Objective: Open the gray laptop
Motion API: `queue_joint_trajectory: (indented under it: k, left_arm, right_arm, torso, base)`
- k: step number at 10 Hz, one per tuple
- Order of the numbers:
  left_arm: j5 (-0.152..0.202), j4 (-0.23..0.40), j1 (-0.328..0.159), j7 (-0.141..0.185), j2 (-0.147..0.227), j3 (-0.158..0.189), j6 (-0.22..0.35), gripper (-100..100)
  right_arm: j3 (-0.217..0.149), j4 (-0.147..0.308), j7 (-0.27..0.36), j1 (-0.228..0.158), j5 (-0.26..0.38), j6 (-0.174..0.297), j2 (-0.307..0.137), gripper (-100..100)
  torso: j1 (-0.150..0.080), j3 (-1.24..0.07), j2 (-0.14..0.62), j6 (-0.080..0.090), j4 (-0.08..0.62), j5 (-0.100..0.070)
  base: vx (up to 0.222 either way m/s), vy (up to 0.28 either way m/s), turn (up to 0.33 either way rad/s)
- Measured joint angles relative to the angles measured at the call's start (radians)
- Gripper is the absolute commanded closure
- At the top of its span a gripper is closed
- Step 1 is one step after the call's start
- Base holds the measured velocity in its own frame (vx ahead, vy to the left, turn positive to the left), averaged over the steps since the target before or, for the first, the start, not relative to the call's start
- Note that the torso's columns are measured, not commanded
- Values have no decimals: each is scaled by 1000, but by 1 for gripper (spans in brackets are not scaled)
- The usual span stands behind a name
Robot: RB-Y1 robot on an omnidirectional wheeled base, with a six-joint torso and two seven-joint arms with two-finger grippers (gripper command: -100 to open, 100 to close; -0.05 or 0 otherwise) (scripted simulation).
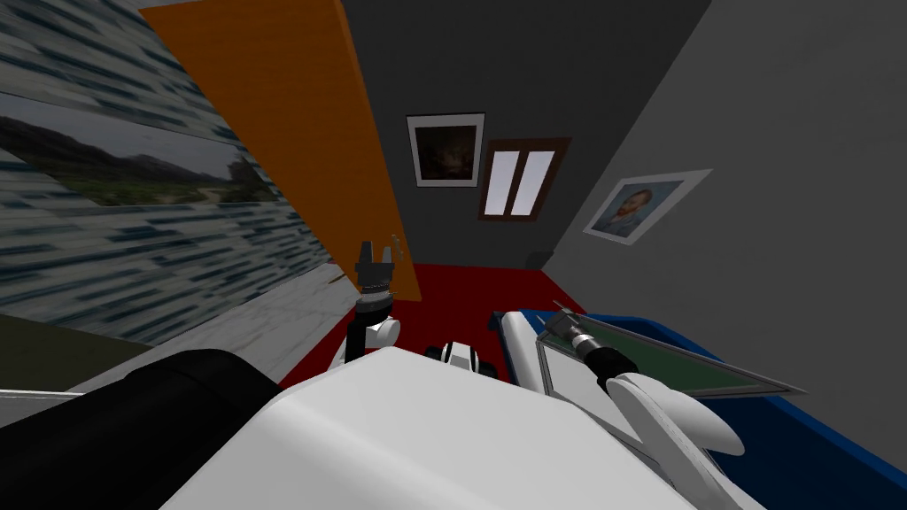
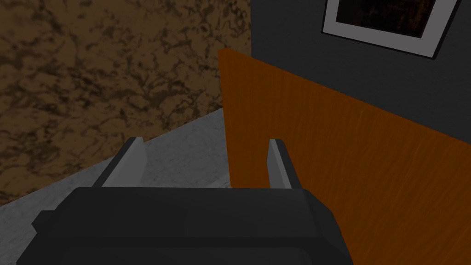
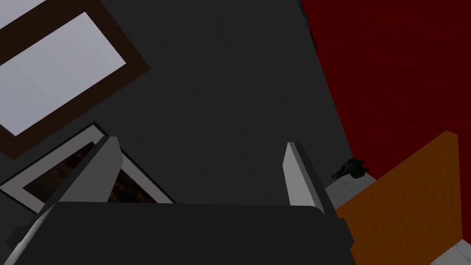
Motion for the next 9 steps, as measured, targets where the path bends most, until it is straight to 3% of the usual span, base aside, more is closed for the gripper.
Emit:
queue_joint_trajectory:
  k: [1, 3, 6, 9]
  left_arm:
    - [0, 0, 0, 0, 0, 0, 0, 0]
    - [0, 0, 0, 0, 0, 0, 0, 0]
    - [0, 0, 0, 0, 0, 0, 0, 0]
    - [0, 0, 0, 0, 0, 0, 0, 0]
  right_arm:
    - [-33, -5, -21, -31, 40, -44, 41, -100]
    - [-99, 8, -40, -44, 98, -110, 101, -100]
    - [-125, 12, -39, -45, 117, -188, 138, -100]
    - [-204, 34, -75, -98, 217, -268, 238, -100]
  torso:
    - [-1, 4, 6, -1, 2, 0]
    - [0, 2, 3, 1, 1, 0]
    - [-1, -1, -2, 0, -1, 0]
    - [-1, 2, 2, 0, 1, 0]
  base:
    - [-126, -20, 74]
    - [-46, 5, -10]
    - [-25, -1, 38]
    - [-63, -10, 18]
